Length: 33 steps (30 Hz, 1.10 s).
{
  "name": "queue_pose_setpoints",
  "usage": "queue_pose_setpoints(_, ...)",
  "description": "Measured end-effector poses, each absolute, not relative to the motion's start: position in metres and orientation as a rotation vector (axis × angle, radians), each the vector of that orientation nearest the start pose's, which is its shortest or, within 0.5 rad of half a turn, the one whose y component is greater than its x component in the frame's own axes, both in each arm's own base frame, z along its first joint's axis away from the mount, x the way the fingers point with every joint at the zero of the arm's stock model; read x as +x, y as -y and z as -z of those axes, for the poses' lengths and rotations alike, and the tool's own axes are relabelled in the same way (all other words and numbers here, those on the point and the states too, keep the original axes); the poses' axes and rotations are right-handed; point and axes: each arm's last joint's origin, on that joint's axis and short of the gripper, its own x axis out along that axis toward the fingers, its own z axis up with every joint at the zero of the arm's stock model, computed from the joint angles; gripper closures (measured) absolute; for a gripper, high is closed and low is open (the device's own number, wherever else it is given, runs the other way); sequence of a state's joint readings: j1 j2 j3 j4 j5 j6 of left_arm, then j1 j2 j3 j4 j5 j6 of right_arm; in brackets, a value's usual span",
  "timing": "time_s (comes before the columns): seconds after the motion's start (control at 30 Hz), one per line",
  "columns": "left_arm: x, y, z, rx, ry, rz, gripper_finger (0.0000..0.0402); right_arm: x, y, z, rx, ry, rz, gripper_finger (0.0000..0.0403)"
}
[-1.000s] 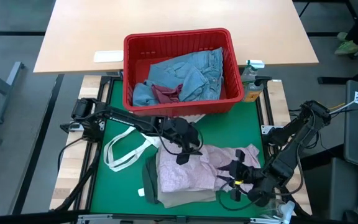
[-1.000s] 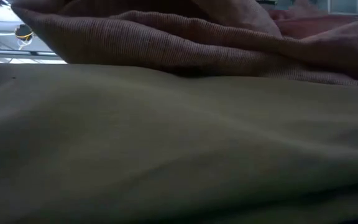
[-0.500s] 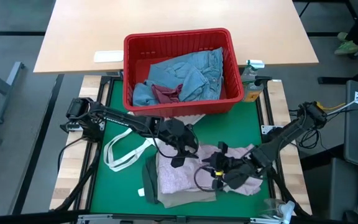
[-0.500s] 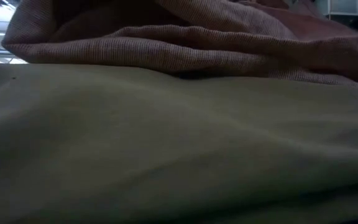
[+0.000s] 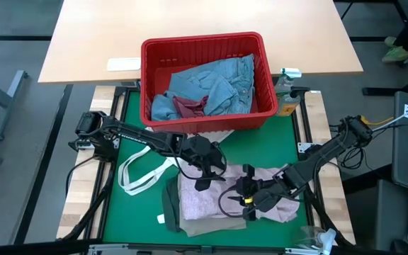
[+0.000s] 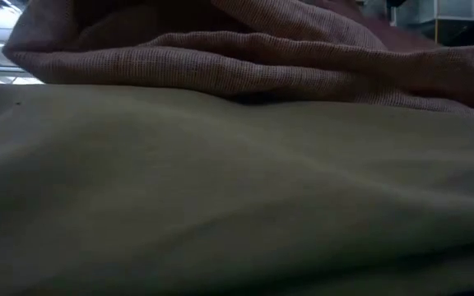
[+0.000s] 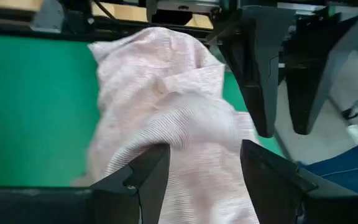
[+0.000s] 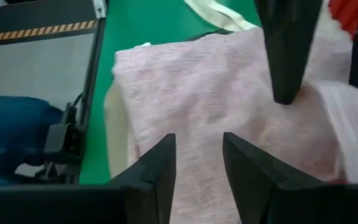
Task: Fold laundry
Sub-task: Fold the pink shirt
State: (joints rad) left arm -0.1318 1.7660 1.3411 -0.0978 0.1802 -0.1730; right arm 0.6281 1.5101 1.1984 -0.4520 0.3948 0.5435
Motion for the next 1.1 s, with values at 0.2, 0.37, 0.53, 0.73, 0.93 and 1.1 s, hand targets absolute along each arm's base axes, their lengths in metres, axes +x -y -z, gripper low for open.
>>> queue_pose_setpoints(0.2, 0.395, 0.061, -0.274, -0.269, -0.557, 0.373, 0.0211, 0.270, -0.182, -0.281, 0.117, -0.704, -0.032, 0.0271)
queue_pose_setpoints(0.37, 0.390, 0.064, -0.278, -0.297, -0.578, 0.476, 0.0211, 0.271, -0.182, -0.279, 0.073, -0.693, -0.020, 0.0271)
queue_pose_setpoints(0.53, 0.378, 0.082, -0.265, -0.328, -0.755, 0.572, 0.0211, 0.272, -0.179, -0.280, 0.033, -0.640, 0.087, 0.0271)
queue_pose_setpoints(0.73, 0.359, 0.119, -0.251, -0.192, -0.904, 0.476, 0.0211, 0.280, -0.185, -0.263, 0.020, -0.692, 0.075, 0.0271)
queue_pose_setpoints(0.93, 0.336, 0.156, -0.230, -0.001, -0.936, 0.389, 0.0211, 0.292, -0.199, -0.223, 0.035, -0.861, -0.022, 0.0271)
queue_pose_setpoints(1.1, 0.319, 0.169, -0.206, 0.114, -0.948, 0.296, 0.0211, 0.298, -0.209, -0.192, 0.060, -1.010, -0.124, 0.0271)
